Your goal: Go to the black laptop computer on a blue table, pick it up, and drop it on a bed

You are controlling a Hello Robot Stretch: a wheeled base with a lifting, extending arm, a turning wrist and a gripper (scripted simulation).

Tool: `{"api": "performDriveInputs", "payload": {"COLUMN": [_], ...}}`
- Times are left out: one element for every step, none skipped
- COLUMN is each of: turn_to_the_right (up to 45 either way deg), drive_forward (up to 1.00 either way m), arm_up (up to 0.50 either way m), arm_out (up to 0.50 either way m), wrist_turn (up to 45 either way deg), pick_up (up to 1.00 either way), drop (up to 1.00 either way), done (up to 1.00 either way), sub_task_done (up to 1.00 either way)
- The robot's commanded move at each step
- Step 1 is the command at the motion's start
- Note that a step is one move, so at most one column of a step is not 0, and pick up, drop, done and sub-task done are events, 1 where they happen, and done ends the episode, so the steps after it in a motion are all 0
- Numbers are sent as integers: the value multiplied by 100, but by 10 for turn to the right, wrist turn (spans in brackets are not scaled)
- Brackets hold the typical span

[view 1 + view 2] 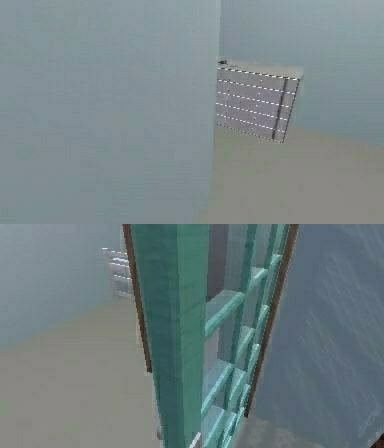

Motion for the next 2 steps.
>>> {"api": "performDriveInputs", "payload": {"turn_to_the_right": [180,0], "drive_forward": [0,100], "arm_up": [0,0], "arm_out": [0,0], "wrist_turn": [0,0], "pick_up": [0,0], "drop": [0,0], "done": [0,0], "sub_task_done": [0,0]}}
